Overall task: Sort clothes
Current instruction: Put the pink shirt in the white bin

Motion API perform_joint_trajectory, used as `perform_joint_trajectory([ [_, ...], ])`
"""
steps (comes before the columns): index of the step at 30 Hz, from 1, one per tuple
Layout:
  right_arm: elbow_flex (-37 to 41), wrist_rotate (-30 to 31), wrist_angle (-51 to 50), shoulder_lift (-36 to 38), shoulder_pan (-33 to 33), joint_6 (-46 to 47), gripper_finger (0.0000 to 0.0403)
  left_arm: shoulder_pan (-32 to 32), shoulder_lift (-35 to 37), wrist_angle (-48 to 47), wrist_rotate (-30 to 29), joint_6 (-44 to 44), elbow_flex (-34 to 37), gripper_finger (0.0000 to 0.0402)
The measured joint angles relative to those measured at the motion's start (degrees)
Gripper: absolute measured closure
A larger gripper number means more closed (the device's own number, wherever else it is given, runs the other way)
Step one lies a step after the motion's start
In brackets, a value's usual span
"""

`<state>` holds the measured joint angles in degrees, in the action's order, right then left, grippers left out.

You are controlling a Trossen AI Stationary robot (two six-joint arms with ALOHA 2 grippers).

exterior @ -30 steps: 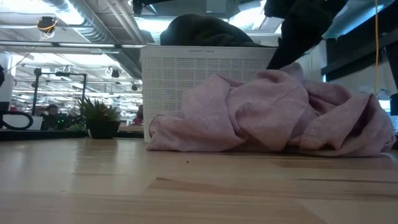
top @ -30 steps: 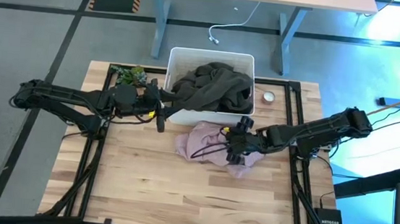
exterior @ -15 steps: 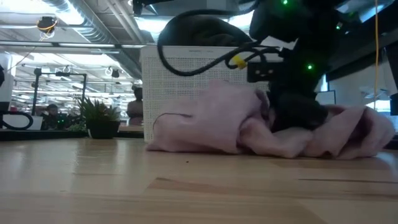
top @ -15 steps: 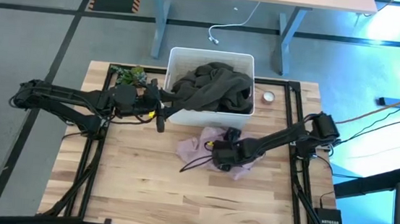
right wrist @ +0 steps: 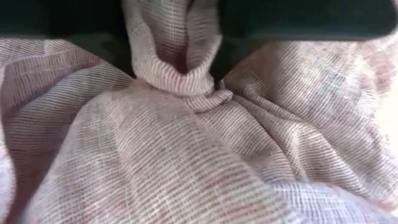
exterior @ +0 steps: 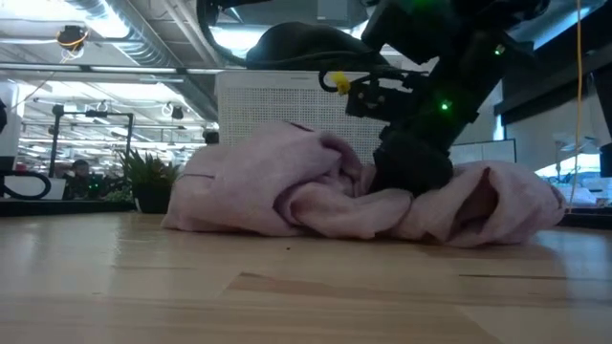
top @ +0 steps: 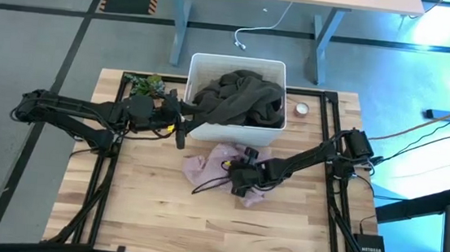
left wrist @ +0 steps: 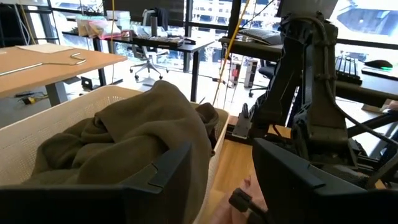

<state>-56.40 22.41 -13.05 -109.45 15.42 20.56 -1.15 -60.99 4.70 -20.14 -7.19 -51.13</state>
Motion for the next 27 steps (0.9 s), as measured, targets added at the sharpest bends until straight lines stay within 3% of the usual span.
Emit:
perform_joint_trajectory([
  [5, -0.02, -0.85, -0.37, 0.11, -0.09, -0.06, 0.0340, 0.00, 0.00, -2.03, 0.01, -1.62, 0.00, 0.0237],
  [14, 0.02, -0.50, -0.23, 0.13, -0.06, -1.52, 0.0324, 0.02, 0.00, -3.20, 0.02, -2.88, 0.00, 0.0237],
  [27, 0.19, 0.80, -0.68, 1.47, 0.39, -2.91, 0.0343, 0.07, 0.00, -2.22, 0.00, -2.24, 0.00, 0.0237],
])
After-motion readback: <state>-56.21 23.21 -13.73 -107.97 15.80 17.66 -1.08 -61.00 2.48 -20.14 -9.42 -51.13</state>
